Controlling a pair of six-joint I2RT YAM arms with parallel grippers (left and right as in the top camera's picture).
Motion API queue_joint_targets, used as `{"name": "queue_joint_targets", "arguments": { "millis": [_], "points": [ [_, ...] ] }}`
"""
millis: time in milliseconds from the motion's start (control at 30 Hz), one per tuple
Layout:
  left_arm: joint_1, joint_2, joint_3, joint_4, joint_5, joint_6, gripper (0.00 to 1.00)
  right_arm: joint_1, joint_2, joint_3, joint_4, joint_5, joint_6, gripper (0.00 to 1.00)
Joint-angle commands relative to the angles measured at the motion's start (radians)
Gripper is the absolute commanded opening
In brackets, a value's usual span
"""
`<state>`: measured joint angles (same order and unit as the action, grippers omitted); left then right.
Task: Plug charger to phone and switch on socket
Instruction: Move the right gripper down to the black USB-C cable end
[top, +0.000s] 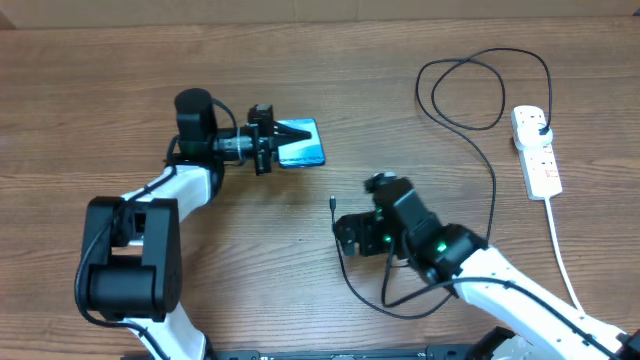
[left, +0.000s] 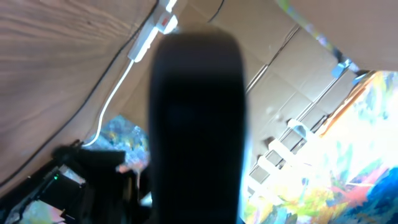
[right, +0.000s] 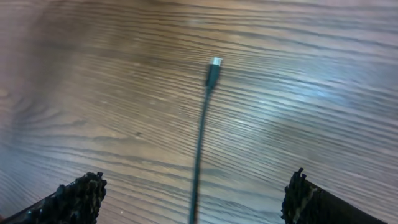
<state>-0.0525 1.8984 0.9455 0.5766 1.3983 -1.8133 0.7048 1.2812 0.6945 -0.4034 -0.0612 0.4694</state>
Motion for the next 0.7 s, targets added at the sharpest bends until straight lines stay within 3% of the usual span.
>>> {"name": "queue_joint_targets", "arguments": {
  "millis": [0,267,600,667],
  "points": [
    [0.026,0.046,0.029,0.027,0.060,0.063,0.04,0.048,-0.001,-0.007,0.033,0.129,-0.011,0.93],
    [0.041,0.131,0.111,0.095,0.121,0.060,0.04,0.069,0.082,0.002,0.140,0.140,-0.061,0.87],
    [0.041,0.145,0.213,0.139,0.153,0.064,0.04,0.068,0.259,0.083,0.153,0.185,-0.103,0.83],
    [0.041,0.145,0.213,0.139,0.152,0.071,0.04,0.068,0.269,0.083,0.159,0.185,-0.120,0.75]
  ]
}}
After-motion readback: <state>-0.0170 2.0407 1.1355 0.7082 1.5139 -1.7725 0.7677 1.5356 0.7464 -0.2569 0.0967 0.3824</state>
